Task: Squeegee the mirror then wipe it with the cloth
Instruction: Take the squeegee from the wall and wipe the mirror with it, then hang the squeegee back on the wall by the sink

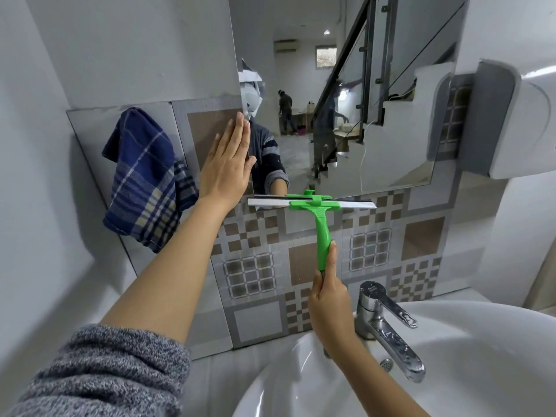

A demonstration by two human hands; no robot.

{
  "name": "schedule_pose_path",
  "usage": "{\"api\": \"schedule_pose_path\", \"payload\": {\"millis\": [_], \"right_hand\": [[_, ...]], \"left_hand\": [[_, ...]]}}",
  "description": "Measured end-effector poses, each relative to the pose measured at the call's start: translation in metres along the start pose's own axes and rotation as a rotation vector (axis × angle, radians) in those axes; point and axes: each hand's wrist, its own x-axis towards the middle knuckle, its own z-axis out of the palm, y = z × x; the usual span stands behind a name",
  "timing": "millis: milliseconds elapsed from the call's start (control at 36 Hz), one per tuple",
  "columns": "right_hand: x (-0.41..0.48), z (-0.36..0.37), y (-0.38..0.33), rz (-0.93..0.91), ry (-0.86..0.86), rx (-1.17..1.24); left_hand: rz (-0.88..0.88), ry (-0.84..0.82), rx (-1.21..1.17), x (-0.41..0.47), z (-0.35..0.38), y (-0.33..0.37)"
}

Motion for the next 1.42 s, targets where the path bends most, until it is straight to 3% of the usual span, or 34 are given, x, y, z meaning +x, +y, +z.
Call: {"api": "schedule_pose_path", "payload": {"millis": [167,389,778,944,1056,1194,1417], "right_hand": [[-0.010,-0.015,0.011,-0.001,-0.076,-0.176],[-0.014,-0.036,0.024,0.036,-0.115,-0.227],[-0.022,-0.093,0.013,-0.129,-0.286,-0.341],[-0.012,-0.140,0.012,-0.309,-0.367,-0.409],[0.008,-0.172,0.009,-0.435,-0.414,-0.497],[0.035,-0.203,-0.001,-0.644,-0.507,-0.567],[0.065,-0.225,-0.031,-0.925,-0.434,-0.584]], "left_hand": [[-0.066,0.032,-0.053,-0.004,0.005,0.009],[-0.130,0.043,-0.078,-0.010,0.007,0.019],[-0.239,-0.057,-0.147,-0.039,-0.012,0.073],[-0.122,-0.395,-0.370,-0.076,-0.037,0.122],[-0.044,-0.559,-0.351,-0.097,-0.054,0.148],[0.002,-0.617,-0.308,-0.107,-0.072,0.169],[-0.194,-0.488,-0.311,-0.113,-0.109,0.178]]}}
